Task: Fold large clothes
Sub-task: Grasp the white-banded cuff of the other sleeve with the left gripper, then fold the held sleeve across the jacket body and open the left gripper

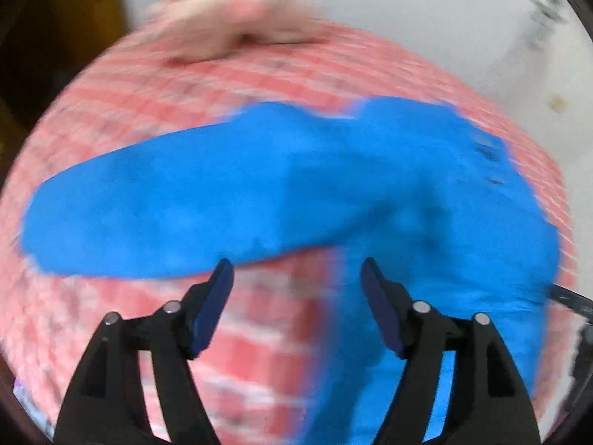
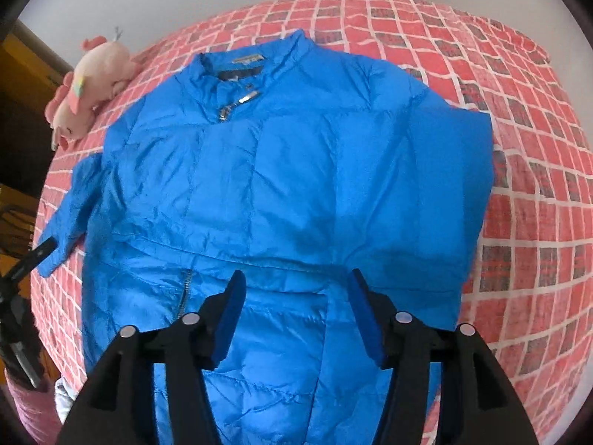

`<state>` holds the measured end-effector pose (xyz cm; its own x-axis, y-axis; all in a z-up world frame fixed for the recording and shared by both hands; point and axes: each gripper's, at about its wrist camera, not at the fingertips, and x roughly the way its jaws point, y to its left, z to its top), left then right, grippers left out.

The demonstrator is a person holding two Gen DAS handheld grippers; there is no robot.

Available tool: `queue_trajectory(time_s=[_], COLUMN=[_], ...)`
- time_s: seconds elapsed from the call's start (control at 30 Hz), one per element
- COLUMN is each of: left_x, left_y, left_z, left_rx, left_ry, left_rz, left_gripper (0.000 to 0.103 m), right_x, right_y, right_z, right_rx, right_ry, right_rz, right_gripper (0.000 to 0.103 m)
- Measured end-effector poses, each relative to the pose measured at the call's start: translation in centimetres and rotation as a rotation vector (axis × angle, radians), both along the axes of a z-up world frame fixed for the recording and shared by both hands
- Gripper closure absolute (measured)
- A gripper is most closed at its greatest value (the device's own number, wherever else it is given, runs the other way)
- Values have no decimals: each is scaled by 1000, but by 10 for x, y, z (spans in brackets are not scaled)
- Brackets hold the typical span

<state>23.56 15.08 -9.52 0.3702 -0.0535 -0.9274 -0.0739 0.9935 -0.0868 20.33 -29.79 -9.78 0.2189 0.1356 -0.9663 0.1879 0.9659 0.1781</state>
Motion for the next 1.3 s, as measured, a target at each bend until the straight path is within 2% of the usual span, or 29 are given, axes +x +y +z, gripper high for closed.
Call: queue_trajectory(time_s=[0.07, 0.2, 0.27, 0.37, 0.47, 0.53, 0.73, 0.8, 0.87, 0.9, 0.97, 1.03, 1.2, 1.3], left_x=[-13, -35, -44, -45, -30, -20, 0, 5, 8, 9, 8, 4, -4, -3], left_y=[68, 173, 217, 259, 268, 271, 285, 286, 283, 281, 276, 268, 220, 169], left_z=[-9, -22, -26, -33, -37, -40, -56, -57, -56, -55, -48, -33, 22, 63], left_rx=[85, 115, 95, -23, -66, -51, -73, -85, -117, -109, -109, -116, -126, -173], left_ry=[39, 96, 92, 77, 53, 40, 63, 51, 41, 38, 12, -34, -179, -271], left_rz=[133, 354, 450, 537, 547, 542, 578, 591, 592, 593, 589, 592, 493, 366], left_gripper=[26, 25, 25, 25, 25, 25, 26, 37, 58, 67, 79, 82, 85, 85], right_x=[3, 9, 14, 18, 20, 20, 22, 23, 23, 23, 21, 17, 4, -5], right_y=[4, 7, 6, 7, 8, 7, 5, 4, 2, 1, 0, -3, -10, -12], right_z=[-5, -13, -18, -24, -30, -33, -38, -39, -40, -39, -39, -37, -28, -23], right_rx=[-8, -26, -35, -54, -57, -65, -60, -60, -54, -52, -47, -51, -49, -45], right_ry=[14, 28, 44, 57, 74, 82, 83, 83, 82, 81, 77, 73, 57, 48], right_rz=[13, 22, 14, 9, 6, 8, 1, 3, 2, 2, 2, 5, -8, -13], right_gripper=[45, 45, 45, 45, 45, 45, 44, 43, 43, 43, 43, 43, 43, 43])
